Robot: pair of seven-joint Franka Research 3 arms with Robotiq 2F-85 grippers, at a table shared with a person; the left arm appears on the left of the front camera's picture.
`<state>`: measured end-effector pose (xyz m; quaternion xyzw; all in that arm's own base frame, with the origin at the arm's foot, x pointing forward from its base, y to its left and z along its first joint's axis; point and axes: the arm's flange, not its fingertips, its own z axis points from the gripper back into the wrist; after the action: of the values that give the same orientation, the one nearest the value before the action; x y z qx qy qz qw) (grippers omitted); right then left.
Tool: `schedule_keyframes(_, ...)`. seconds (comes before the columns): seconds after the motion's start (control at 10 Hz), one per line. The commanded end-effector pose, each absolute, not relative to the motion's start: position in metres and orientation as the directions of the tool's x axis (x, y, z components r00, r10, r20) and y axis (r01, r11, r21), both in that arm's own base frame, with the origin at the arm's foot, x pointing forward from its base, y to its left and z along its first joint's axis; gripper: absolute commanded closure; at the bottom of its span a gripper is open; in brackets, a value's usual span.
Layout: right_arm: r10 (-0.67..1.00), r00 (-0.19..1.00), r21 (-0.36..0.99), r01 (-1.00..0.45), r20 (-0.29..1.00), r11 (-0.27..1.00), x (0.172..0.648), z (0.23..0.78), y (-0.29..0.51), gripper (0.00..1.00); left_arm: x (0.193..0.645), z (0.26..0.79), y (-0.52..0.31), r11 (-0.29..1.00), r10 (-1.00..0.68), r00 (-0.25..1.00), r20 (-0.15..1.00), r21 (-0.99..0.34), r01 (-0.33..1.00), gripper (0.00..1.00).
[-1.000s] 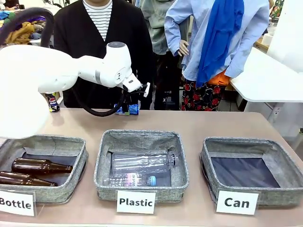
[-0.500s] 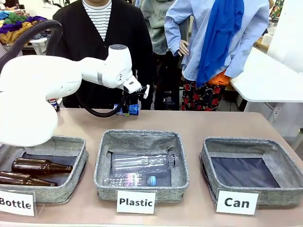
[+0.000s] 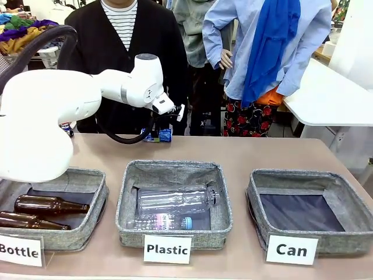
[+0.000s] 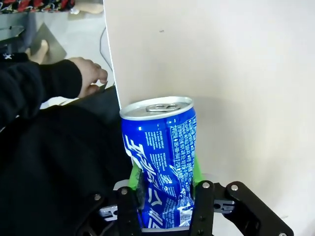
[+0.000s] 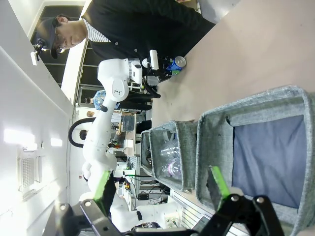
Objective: Sort the can waste into the basket.
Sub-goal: Pick up the can waste from the table and place it in the right Fabric basket.
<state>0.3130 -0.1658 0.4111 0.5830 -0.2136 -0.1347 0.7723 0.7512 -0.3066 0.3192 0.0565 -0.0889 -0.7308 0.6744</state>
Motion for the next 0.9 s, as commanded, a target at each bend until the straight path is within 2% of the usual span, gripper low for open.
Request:
schedule_keyframes(0.0,-0.458,0.876,0.961,-0.026,0.154,0.274,0.313,0.415,-0.165,0.00,0.736,0.337,-0.308,-0.115,-0.991,-0.125,0.040,0.205,0.972,1.00)
schedule_keyframes(0.1,-0.458,0.876,0.961,-0.026,0.154,0.274,0.313,0.415,-0.165,0.00,0.713,0.352,-0.307,-0.157,-0.982,-0.173,0.078,0.180,0.971,1.00)
schedule_keyframes(0.2,-0.458,0.876,0.961,-0.026,0.154,0.274,0.313,0.415,-0.165,0.00,0.676,0.377,-0.303,-0.231,-0.959,-0.251,0.131,0.150,0.961,1.00)
schedule_keyframes(0.3,-0.458,0.876,0.961,-0.026,0.154,0.274,0.313,0.415,-0.165,0.00,0.627,0.408,-0.293,-0.248,-0.949,-0.271,0.158,0.153,0.957,1.00)
schedule_keyframes(0.5,-0.458,0.876,0.961,-0.026,0.154,0.274,0.313,0.415,-0.165,0.00,0.545,0.446,-0.272,-0.352,-0.912,-0.380,0.157,0.179,0.919,1.00)
schedule_keyframes(0.7,-0.458,0.876,0.961,-0.026,0.154,0.274,0.313,0.415,-0.165,0.00,0.472,0.491,-0.238,-0.323,-0.919,-0.368,0.140,0.265,0.909,1.00)
schedule_keyframes(0.8,-0.458,0.876,0.961,-0.026,0.154,0.274,0.313,0.415,-0.165,0.00,0.451,0.512,-0.219,-0.326,-0.899,-0.387,0.204,0.277,0.904,1.00)
